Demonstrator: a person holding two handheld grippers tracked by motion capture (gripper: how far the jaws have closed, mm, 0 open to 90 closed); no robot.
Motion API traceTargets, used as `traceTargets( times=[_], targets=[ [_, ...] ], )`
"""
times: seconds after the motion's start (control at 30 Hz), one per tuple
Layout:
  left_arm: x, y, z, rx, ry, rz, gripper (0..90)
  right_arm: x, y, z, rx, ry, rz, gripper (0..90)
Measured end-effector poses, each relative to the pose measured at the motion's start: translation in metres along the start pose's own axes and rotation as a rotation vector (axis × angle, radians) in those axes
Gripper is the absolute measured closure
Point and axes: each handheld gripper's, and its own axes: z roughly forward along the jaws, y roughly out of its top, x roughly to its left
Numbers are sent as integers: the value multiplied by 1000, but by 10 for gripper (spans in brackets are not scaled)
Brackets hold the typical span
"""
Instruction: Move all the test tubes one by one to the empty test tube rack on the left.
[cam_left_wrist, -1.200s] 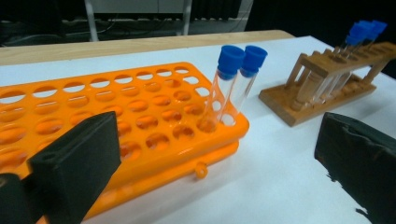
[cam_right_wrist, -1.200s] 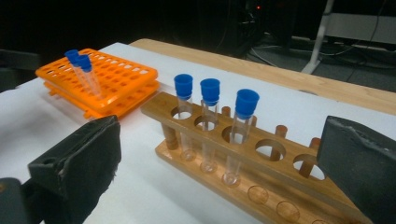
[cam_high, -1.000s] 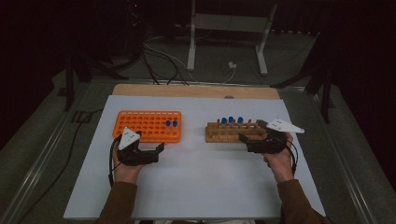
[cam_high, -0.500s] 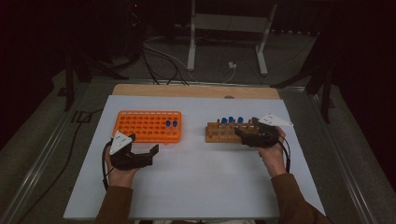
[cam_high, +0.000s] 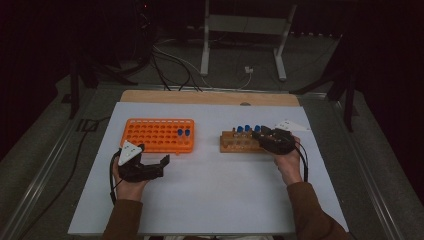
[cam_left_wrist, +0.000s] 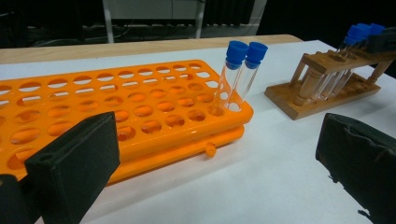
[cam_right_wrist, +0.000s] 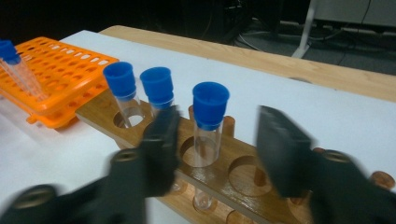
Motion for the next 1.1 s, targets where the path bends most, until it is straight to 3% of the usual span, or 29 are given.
traceTargets(
  times=[0.23, 0.57, 0.8, 1.1],
  targets=[
    [1, 0, -2, -15, 9, -8, 6, 1, -2, 5, 0, 5, -9, 750],
    [2, 0, -2, -15, 12, -6, 6, 9, -1, 7, 11, -13, -51, 762],
    [0, 0, -2, -17, 18, 20, 6, 8, 0, 7, 16, -12, -45, 766],
    [0, -1, -1, -21, -6, 37, 7, 10, 6, 2, 4, -25, -51, 767]
  ],
)
